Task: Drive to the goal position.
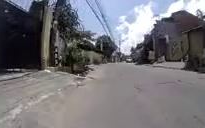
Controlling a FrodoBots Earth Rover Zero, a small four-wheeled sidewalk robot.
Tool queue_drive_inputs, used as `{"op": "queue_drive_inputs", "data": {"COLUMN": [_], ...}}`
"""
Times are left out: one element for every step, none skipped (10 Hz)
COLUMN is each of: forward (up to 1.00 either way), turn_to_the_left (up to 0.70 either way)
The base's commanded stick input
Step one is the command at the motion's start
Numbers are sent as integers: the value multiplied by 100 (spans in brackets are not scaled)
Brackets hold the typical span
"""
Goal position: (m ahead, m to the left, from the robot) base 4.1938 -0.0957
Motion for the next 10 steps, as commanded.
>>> {"op": "queue_drive_inputs", "data": {"forward": [100,100,100,100,100,100,100,100,100,100], "turn_to_the_left": [0,0,0,0,0,0,0,0,0,0]}}
